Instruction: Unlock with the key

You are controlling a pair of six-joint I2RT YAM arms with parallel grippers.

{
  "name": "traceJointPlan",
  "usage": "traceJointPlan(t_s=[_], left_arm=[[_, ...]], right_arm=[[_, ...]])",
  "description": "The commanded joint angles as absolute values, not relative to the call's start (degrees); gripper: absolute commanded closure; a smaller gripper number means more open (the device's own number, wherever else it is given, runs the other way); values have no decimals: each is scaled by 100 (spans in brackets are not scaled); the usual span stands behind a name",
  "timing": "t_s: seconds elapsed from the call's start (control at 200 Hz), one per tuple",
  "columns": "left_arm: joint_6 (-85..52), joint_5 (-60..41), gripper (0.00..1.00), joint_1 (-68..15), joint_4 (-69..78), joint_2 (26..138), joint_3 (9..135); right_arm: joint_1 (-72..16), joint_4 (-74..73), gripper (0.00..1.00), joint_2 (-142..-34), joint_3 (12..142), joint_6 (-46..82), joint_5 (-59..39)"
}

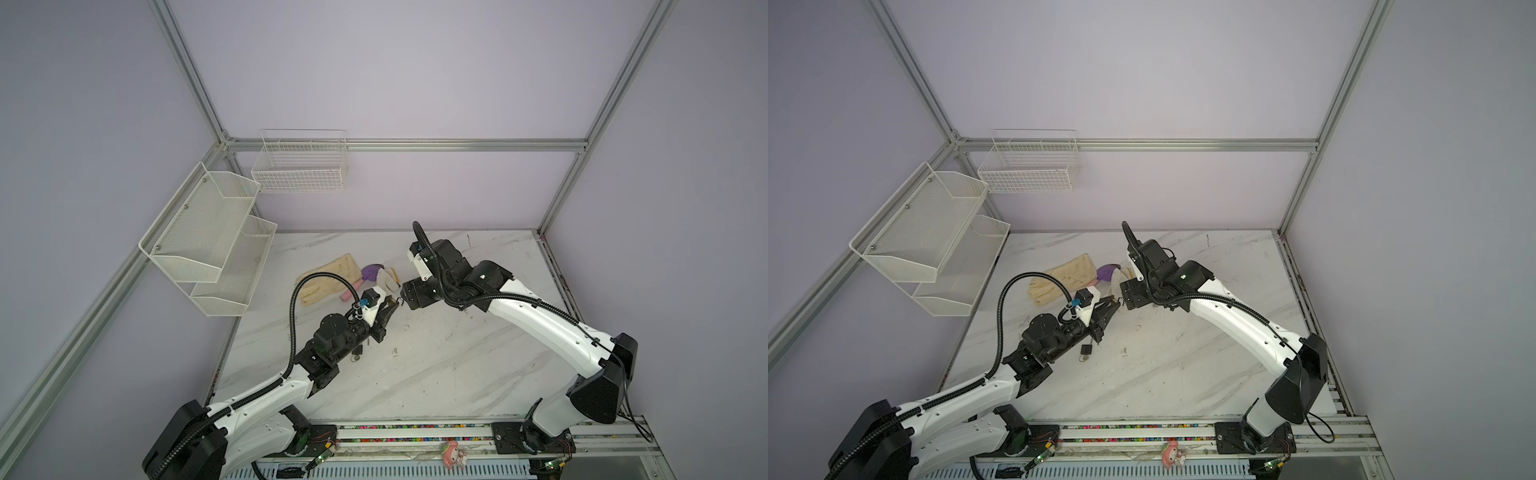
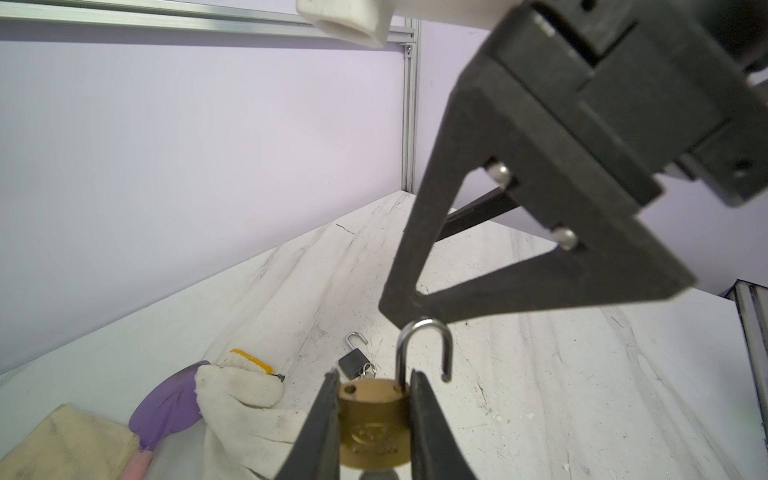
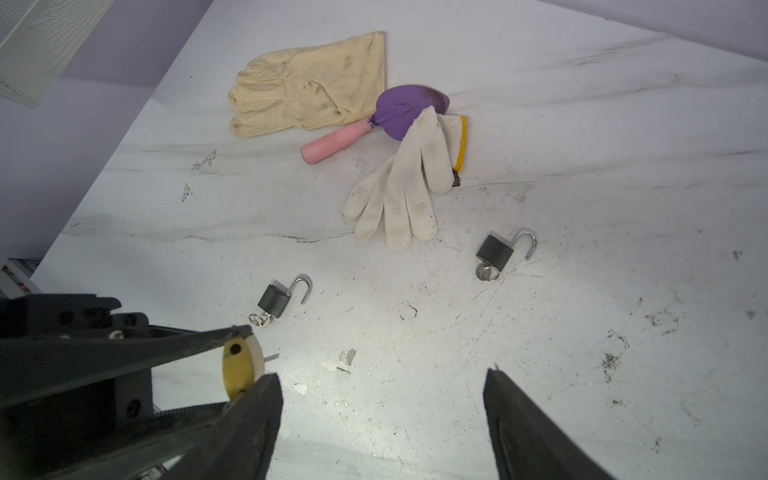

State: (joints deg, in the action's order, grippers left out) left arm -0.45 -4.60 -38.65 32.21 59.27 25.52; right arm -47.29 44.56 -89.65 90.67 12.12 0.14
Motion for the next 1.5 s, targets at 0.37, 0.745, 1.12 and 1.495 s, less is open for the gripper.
traceJointPlan(t_s=[0.37,0.745,1.12,1.495], left_arm=[[-1851,511,100,-4160,1978,6678,3915],[-4399,1832,100,-5183,-1293,8698,6133],[-4869,2403,100,-5203,-2193,9798,6259],[-5309,2594,100,-5166,-2976,10585,6923]], right_arm=[[-3701,3719,7,-7992,8278,1717,387],[-2660,2534,3,-7250,6951,2353,86],[-2358,1989,3,-7109,6098,2491,-407],[-2288,1854,3,-7182,5961,2444,-490]])
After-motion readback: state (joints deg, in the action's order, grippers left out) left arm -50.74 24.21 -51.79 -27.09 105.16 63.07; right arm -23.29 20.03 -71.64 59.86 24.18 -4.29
